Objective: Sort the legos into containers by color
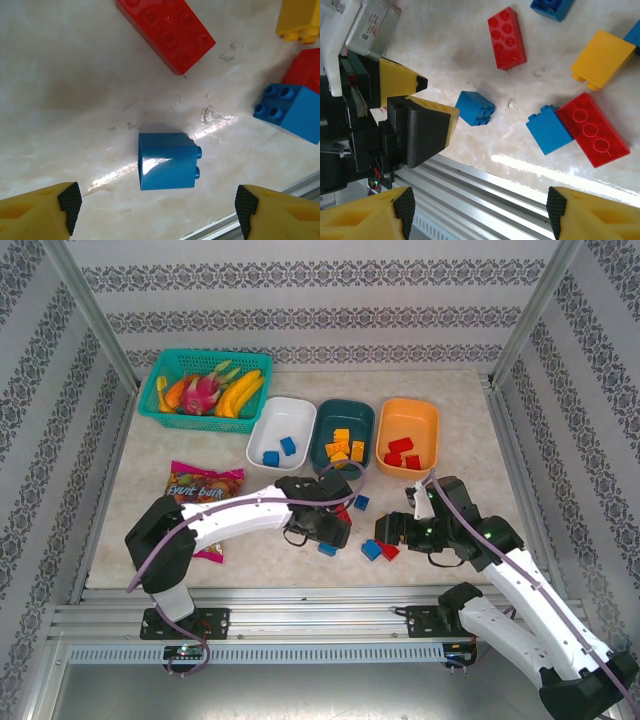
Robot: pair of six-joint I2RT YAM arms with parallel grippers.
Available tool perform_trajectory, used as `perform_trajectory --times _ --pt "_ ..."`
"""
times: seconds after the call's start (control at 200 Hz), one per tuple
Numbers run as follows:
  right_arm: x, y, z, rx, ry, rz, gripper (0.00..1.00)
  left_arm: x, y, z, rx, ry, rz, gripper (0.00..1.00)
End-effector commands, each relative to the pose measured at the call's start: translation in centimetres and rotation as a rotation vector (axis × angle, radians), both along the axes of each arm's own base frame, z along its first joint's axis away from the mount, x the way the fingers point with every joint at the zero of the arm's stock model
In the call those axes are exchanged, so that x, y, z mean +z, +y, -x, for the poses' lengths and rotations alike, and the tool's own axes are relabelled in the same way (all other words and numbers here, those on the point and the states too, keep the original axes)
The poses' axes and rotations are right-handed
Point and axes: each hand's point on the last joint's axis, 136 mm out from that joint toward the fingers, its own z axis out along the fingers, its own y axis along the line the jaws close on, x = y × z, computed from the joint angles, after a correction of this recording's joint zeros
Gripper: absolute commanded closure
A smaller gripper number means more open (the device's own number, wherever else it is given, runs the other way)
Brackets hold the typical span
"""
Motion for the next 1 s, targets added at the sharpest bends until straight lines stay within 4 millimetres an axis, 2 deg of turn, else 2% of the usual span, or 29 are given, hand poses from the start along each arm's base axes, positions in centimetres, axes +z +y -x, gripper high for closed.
perform_trajectory --times 0.0,0.16,0.35,0.425,0.52,0.555,0.664,0.764,0.864,0.994 --pt "0.1 0.2 -0.1 -0.019 -0.001 -0.023 0.28 -1.9 -0.6 -0.4 0.001 -0.005 -0.025 0.17" --pt "-0.2 -0.3 -0.1 -0.048 -0.008 -0.017 0.27 -3.3 -1.7 0.2 -0.042 0.019 -0.045 0.21" --pt "-0.1 -0.7 0.0 -0.07 -0.014 -0.013 0.27 -4.7 -1.8 0.8 -0.052 0.036 -0.082 0.27" --pt "-0.1 -0.8 0.0 -0.073 -0.014 -0.01 0.27 -5.0 -1.9 0.9 -0.058 0.029 -0.095 0.35" --pt "-0.2 -0.9 0.0 -0.079 -0.012 -0.011 0.28 -4.8 -1.9 0.6 -0.057 0.011 -0.104 0.53" --pt "-0.2 -0.9 0.0 -0.079 -0.011 -0.011 0.28 -4.6 -1.8 0.5 -0.052 0.0 -0.109 0.56" --pt "-0.2 -1.0 -0.2 -0.086 -0.01 -0.012 0.28 -3.5 -1.6 -0.1 -0.038 -0.032 -0.114 0.58" --pt "0.5 -0.8 -0.7 -0.084 -0.032 -0.017 0.28 -1.2 -1.3 -1.0 -0.012 -0.068 -0.115 0.58" --pt "2.2 -0.5 -1.7 -0.075 -0.074 -0.025 0.29 1.8 -0.3 -2.6 0.044 -0.098 -0.09 0.58" --pt "5.2 0.8 -3.9 -0.066 -0.145 -0.068 0.29 5.7 2.0 -6.0 0.151 -0.13 -0.029 0.58"
